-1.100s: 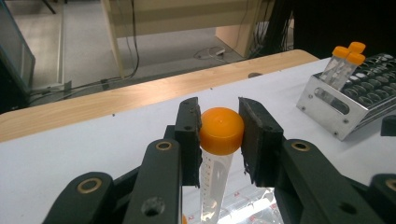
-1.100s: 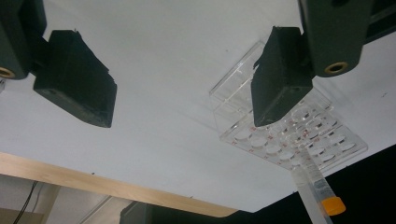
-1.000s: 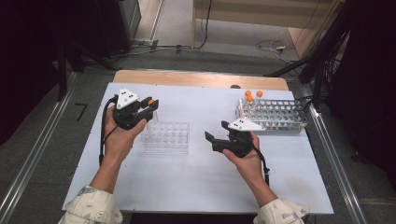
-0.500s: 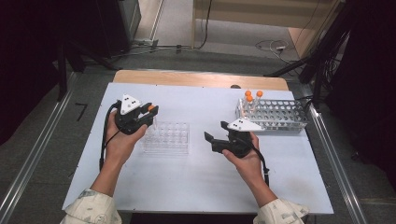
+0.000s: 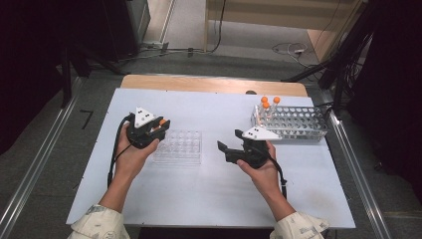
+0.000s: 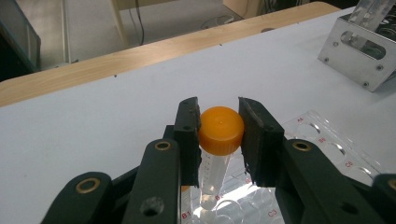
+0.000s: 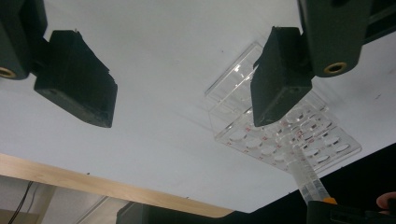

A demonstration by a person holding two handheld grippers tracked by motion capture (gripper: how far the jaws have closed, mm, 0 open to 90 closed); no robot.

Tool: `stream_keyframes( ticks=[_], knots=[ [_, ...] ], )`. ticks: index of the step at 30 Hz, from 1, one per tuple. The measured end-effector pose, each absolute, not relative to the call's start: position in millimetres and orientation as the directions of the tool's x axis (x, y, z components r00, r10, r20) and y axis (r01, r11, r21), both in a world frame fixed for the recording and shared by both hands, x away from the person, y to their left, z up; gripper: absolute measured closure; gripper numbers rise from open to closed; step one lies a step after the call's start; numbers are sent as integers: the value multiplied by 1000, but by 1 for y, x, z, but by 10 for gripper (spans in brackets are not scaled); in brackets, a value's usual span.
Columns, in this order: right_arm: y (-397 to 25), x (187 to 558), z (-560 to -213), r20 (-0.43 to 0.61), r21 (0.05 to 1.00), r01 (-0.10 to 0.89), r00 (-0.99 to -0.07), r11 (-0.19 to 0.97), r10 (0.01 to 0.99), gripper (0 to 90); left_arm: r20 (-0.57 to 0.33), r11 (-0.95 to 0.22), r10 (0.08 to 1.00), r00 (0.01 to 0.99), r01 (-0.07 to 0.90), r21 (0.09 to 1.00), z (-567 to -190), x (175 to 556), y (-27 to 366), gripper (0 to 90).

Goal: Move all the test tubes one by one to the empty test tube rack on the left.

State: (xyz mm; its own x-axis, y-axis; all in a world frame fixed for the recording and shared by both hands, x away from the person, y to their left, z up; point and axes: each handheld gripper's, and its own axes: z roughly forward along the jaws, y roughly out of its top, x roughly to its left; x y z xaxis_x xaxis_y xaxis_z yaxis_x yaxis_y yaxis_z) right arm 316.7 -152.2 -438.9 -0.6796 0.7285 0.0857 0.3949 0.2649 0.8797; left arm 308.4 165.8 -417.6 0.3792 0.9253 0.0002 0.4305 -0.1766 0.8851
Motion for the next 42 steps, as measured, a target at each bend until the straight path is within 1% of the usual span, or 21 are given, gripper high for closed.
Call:
stream_keyframes(
  ticks=[4, 8, 12, 14, 20, 23, 26, 28, 35, 42],
  knots=[
    [-152, 316, -439, 88, 879, 397, -680, 264, 728, 213, -3, -175, 924, 382, 432, 885, -417, 308, 166, 700],
    [-152, 317, -439, 88, 880, 396, -680, 263, 728, 213, -22, -162, 922, 387, 435, 886, -417, 308, 167, 654],
    [-152, 317, -439, 88, 880, 396, -681, 263, 727, 213, -46, -138, 922, 384, 436, 890, -416, 308, 167, 579],
    [-152, 317, -439, 87, 880, 395, -680, 264, 728, 213, -59, -124, 922, 382, 438, 891, -415, 308, 168, 516],
    [-153, 317, -438, 89, 882, 395, -676, 258, 732, 213, -124, -57, 919, 373, 438, 897, -412, 309, 171, 368],
    [-154, 318, -438, 86, 884, 392, -673, 256, 735, 213, -132, -39, 925, 357, 432, 901, -410, 309, 171, 283],
    [-156, 318, -437, 87, 884, 394, -668, 251, 739, 212, -162, -12, 918, 362, 435, 900, -406, 307, 170, 244],
    [-159, 319, -436, 87, 886, 394, -661, 245, 746, 212, -170, -8, 913, 370, 436, 900, -405, 306, 168, 234],
    [-173, 327, -429, 88, 897, 388, -625, 212, 775, 212, -153, -35, 905, 397, 428, 903, -400, 303, 158, 203],
    [-192, 336, -426, 84, 896, 402, -569, 187, 818, 212, -156, -49, 889, 430, 428, 902, -399, 300, 145, 174]
  ],
)
